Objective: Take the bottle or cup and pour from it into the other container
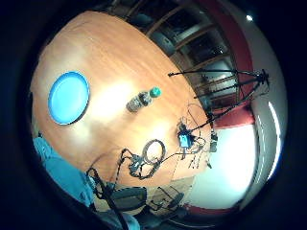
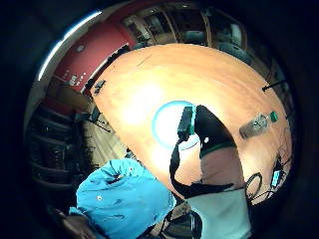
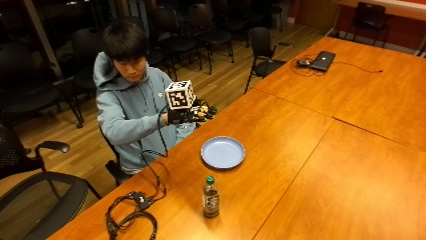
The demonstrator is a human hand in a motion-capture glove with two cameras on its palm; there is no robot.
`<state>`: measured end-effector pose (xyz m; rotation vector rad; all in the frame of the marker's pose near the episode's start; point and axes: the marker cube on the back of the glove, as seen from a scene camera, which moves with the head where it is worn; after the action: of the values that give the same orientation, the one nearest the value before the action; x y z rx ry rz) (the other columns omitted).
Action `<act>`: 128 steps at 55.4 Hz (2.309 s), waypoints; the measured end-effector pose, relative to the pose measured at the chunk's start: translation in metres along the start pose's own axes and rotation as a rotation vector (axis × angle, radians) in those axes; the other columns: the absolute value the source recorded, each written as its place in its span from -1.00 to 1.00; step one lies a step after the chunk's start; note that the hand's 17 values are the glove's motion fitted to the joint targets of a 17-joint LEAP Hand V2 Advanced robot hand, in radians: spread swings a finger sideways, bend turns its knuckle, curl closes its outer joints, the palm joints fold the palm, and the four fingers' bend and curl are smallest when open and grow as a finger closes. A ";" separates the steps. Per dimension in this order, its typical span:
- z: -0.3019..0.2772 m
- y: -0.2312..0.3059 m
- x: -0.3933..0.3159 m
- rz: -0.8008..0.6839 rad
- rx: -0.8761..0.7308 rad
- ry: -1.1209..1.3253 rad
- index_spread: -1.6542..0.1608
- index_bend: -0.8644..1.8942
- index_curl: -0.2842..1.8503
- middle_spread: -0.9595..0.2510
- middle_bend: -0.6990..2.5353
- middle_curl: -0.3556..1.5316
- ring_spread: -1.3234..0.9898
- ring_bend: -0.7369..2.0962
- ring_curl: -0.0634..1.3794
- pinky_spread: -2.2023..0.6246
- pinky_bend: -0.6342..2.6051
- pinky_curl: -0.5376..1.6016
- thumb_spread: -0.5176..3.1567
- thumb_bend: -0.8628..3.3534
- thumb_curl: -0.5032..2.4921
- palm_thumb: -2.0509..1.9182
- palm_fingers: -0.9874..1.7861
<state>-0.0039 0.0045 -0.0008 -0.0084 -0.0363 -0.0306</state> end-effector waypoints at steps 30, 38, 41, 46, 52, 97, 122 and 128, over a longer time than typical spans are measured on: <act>-0.006 0.049 0.065 0.059 0.202 0.005 0.38 -0.26 -0.51 0.49 -0.46 -0.44 0.21 -0.22 -0.64 0.73 -0.33 -0.33 -0.14 -0.52 -0.43 0.30 -0.20; -0.001 0.064 0.094 0.104 0.232 -0.016 0.38 -0.27 -0.51 0.49 -0.45 -0.41 0.20 -0.21 -0.61 0.73 -0.31 -0.31 -0.14 -0.56 -0.42 0.30 -0.23; 0.001 0.071 0.103 0.114 0.241 -0.043 0.38 -0.27 -0.51 0.48 -0.45 -0.40 0.20 -0.20 -0.60 0.73 -0.30 -0.31 -0.14 -0.57 -0.41 0.30 -0.24; 0.005 0.082 0.123 0.143 0.260 -0.114 0.38 -0.28 -0.52 0.48 -0.44 -0.38 0.20 -0.19 -0.59 0.73 -0.29 -0.30 -0.14 -0.59 -0.41 0.30 -0.25; 0.009 0.094 0.145 0.155 0.269 -0.200 0.38 -0.28 -0.53 0.49 -0.45 -0.36 0.20 -0.18 -0.57 0.73 -0.28 -0.29 -0.15 -0.60 -0.40 0.30 -0.27; 0.123 0.124 0.272 0.320 0.313 -0.746 0.37 -0.29 -0.59 0.54 -0.46 -0.31 0.21 -0.19 -0.55 0.74 -0.22 -0.26 -0.21 -0.61 -0.42 0.23 -0.38; 0.202 0.079 0.274 0.366 0.241 -0.973 0.35 -0.30 -0.62 0.54 -0.47 -0.35 0.22 -0.22 -0.56 0.74 -0.22 -0.26 -0.23 -0.61 -0.43 0.22 -0.39; 0.217 0.065 0.267 0.360 0.224 -1.006 0.35 -0.30 -0.62 0.54 -0.47 -0.35 0.22 -0.22 -0.55 0.74 -0.22 -0.27 -0.23 -0.61 -0.43 0.22 -0.39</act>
<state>0.2568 0.0636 0.2253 0.1953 -1.0420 0.3415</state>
